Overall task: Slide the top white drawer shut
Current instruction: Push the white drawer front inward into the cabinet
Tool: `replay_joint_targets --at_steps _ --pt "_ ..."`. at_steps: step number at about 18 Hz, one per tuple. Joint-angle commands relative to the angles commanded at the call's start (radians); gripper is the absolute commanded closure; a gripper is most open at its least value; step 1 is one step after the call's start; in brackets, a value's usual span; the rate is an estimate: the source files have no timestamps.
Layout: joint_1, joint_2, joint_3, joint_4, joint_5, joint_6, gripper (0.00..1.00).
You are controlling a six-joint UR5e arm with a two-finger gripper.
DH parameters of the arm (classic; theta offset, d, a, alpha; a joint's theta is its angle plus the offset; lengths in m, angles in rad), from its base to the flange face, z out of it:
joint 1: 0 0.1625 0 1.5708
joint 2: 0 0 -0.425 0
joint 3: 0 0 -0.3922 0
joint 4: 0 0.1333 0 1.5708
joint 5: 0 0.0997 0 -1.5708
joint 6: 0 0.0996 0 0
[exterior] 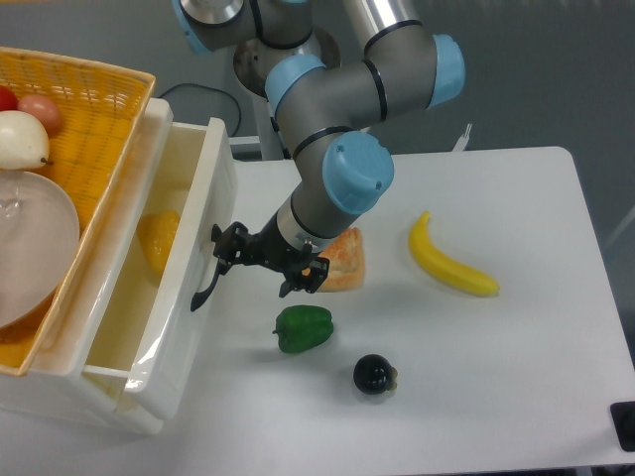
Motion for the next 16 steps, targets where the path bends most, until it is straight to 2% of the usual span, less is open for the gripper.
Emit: replay_joint_targets --at_steps 16 --pt "-0.026 0.000 -0.005 0.000 -0.029 -0.003 0.00"
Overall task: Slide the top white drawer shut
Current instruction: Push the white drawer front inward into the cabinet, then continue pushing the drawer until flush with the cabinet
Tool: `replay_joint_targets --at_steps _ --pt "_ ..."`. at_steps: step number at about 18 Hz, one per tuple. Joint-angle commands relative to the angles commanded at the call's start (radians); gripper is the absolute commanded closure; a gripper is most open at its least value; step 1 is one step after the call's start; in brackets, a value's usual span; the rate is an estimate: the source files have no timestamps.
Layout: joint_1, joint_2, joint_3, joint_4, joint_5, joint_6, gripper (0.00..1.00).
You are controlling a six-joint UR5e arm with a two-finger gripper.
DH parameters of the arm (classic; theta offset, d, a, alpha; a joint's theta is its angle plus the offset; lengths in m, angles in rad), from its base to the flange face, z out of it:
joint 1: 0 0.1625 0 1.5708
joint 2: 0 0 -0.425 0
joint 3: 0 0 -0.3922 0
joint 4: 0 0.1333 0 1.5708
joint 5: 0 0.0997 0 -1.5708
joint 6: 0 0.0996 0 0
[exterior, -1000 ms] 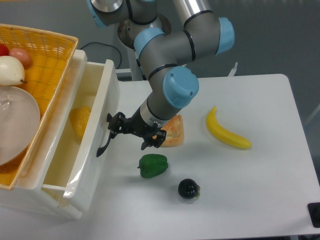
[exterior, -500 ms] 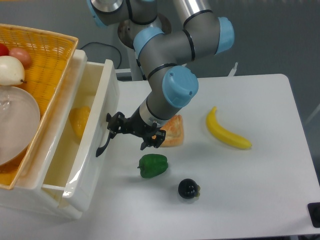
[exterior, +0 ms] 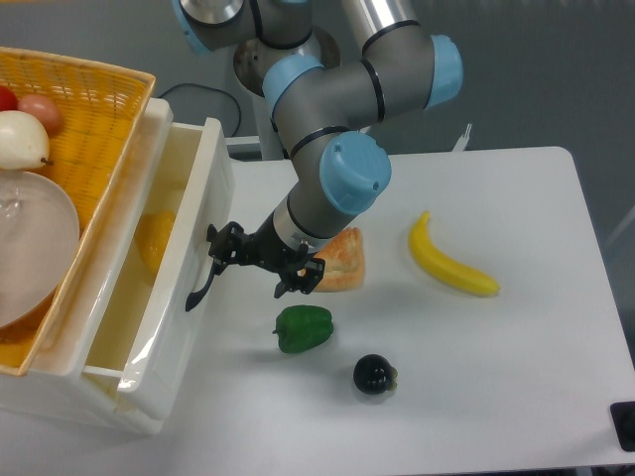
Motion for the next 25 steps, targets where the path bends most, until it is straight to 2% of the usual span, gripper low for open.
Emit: replay_joint_targets --at_steps 25 --pt "-0.038 -0.002 0.000 0.003 -0.008 -0.040 0.00"
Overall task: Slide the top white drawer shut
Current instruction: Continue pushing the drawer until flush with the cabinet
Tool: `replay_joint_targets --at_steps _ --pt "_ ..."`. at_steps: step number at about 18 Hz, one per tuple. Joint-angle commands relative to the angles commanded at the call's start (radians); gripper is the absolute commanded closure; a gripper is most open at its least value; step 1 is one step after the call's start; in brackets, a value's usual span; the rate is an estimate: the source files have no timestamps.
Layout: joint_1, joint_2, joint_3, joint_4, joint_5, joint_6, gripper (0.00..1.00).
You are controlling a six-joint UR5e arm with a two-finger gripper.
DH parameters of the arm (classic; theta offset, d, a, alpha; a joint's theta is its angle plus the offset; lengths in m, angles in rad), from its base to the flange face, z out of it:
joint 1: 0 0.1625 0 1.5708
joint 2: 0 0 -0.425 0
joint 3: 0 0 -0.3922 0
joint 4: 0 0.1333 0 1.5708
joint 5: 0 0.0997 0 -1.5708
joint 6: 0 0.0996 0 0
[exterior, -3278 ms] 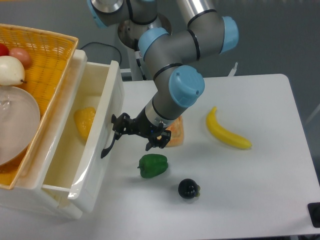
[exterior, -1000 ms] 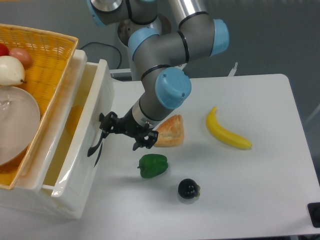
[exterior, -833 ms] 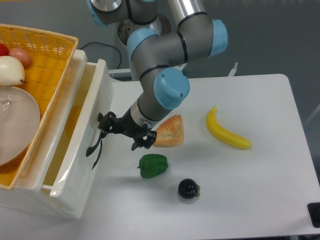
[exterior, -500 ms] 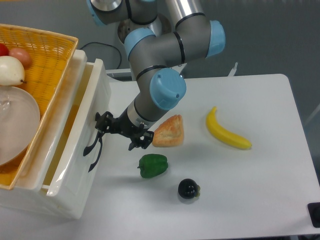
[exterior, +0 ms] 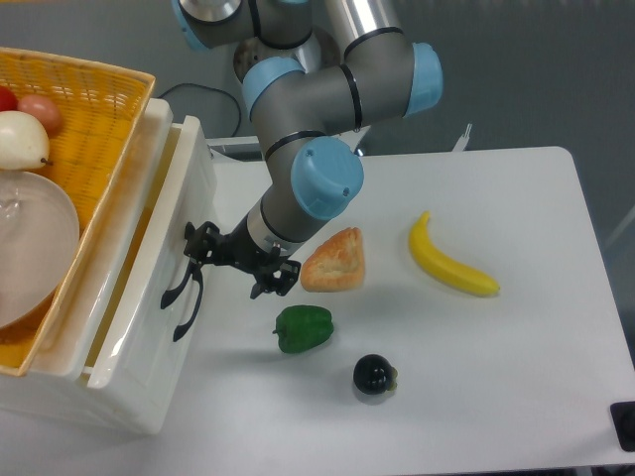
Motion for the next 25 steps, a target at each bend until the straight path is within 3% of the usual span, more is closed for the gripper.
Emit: replay_joint_targets --at_steps 25 --pt "-0.002 -0.002 0.002 0.002 -0.005 0.000 0.00"
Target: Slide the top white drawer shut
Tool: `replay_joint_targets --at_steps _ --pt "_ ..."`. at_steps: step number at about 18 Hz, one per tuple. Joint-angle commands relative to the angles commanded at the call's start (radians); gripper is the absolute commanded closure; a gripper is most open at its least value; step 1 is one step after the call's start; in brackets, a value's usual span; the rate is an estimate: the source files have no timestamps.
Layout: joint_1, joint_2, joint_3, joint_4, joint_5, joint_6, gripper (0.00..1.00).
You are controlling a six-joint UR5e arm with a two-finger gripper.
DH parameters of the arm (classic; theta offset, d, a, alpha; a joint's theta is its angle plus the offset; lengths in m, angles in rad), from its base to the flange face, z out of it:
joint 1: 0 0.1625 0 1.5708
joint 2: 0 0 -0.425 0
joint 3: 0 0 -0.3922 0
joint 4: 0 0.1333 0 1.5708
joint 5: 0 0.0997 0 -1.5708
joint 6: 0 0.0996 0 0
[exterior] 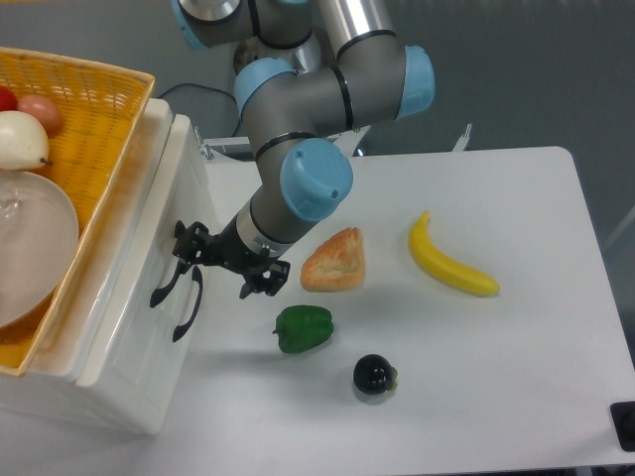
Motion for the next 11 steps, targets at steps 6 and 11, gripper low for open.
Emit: replay_joint_targets --at_steps 6,11 --pt "0.032 -0.005 0.026 0.011 0.003 0.009 0.00" --pt "0.090 -0.011 0.031 0.054 0.015 0.023 0.00"
